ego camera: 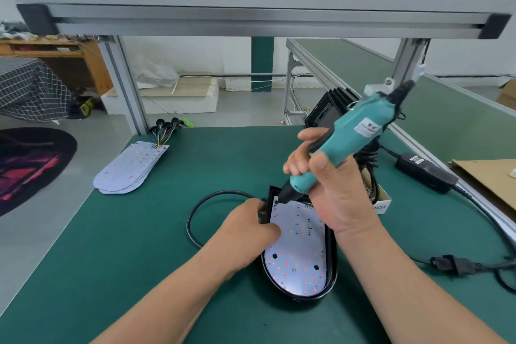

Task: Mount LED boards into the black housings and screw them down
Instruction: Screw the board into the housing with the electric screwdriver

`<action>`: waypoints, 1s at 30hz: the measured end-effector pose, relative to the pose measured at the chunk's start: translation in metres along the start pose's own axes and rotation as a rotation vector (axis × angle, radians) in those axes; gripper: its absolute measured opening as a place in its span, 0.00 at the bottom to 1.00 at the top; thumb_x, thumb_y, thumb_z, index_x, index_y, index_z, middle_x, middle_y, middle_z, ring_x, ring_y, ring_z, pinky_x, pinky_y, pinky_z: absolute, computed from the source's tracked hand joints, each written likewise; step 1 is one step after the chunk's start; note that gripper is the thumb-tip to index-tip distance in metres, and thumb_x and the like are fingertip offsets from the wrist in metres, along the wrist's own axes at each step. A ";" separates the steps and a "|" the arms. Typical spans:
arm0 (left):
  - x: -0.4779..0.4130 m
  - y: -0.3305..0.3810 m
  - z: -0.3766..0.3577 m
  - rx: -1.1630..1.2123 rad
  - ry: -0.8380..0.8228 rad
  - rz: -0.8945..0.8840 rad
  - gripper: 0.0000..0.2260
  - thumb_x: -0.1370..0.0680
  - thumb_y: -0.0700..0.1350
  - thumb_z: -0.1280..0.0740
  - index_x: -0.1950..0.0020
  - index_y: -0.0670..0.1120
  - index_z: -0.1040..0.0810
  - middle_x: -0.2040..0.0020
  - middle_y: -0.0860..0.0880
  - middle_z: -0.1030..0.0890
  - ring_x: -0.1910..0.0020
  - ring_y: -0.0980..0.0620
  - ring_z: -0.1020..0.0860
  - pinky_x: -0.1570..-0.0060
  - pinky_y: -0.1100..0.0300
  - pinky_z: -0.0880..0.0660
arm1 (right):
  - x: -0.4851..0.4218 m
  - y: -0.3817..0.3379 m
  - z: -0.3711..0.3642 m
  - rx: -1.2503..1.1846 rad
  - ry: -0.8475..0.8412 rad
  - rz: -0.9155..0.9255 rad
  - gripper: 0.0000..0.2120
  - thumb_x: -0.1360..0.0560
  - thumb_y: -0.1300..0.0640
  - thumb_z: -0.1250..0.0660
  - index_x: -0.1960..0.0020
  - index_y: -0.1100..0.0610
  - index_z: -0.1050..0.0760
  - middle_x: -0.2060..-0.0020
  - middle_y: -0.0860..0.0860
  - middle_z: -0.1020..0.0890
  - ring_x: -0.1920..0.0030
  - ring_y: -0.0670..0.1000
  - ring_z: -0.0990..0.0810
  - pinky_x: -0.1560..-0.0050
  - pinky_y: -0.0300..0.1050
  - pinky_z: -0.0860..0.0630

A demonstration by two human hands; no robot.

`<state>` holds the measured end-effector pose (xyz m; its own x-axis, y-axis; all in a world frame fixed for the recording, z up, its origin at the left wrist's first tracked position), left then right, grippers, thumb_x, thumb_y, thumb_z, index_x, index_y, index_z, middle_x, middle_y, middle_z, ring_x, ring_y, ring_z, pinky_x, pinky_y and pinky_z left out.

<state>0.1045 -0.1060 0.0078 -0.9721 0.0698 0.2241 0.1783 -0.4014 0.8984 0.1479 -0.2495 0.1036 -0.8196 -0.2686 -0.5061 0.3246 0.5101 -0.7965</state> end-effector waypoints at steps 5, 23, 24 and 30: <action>0.003 0.001 0.003 -0.076 0.055 -0.003 0.19 0.32 0.66 0.30 0.48 0.56 0.21 0.57 0.56 0.14 0.57 0.54 0.16 0.55 0.49 0.18 | 0.000 -0.026 0.041 -0.094 0.278 0.056 0.24 0.26 0.40 0.24 0.42 0.58 0.23 0.65 0.50 0.26 0.65 0.50 0.27 0.58 0.47 0.23; -0.020 0.110 -0.020 -0.073 0.006 -0.282 0.15 0.17 0.39 0.42 0.33 0.53 0.26 0.49 0.56 0.16 0.62 0.60 0.25 0.66 0.65 0.26 | 0.074 -0.063 0.211 0.830 0.571 -0.533 0.06 0.20 0.58 0.28 0.46 0.59 0.21 0.62 0.59 0.16 0.71 0.53 0.18 0.73 0.45 0.24; -0.027 0.121 -0.033 -0.069 -0.033 -0.284 0.15 0.17 0.41 0.41 0.33 0.53 0.26 0.47 0.55 0.16 0.59 0.58 0.24 0.62 0.62 0.26 | 0.077 -0.064 0.212 0.883 0.584 -0.538 0.05 0.21 0.58 0.29 0.46 0.58 0.21 0.64 0.58 0.17 0.72 0.51 0.20 0.74 0.43 0.25; -0.069 0.151 -0.117 0.127 -0.276 -0.152 0.22 0.17 0.45 0.32 0.23 0.48 0.28 0.27 0.51 0.23 0.29 0.51 0.26 0.37 0.59 0.33 | 0.077 -0.068 0.204 1.094 0.531 -0.561 0.05 0.23 0.60 0.31 0.48 0.52 0.22 0.62 0.57 0.18 0.68 0.54 0.20 0.70 0.48 0.21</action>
<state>0.1804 -0.2780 0.0840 -0.9143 0.3714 0.1617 0.0686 -0.2516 0.9654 0.1588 -0.4718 0.0513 -0.9674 0.2506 -0.0355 -0.1100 -0.5427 -0.8327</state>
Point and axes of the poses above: each hand's wrist, its own x-axis away from the middle knuckle, its own z-axis out of the back of the hand, y = z × x, the point moved 8 cm from there along -x, towards the middle knuckle
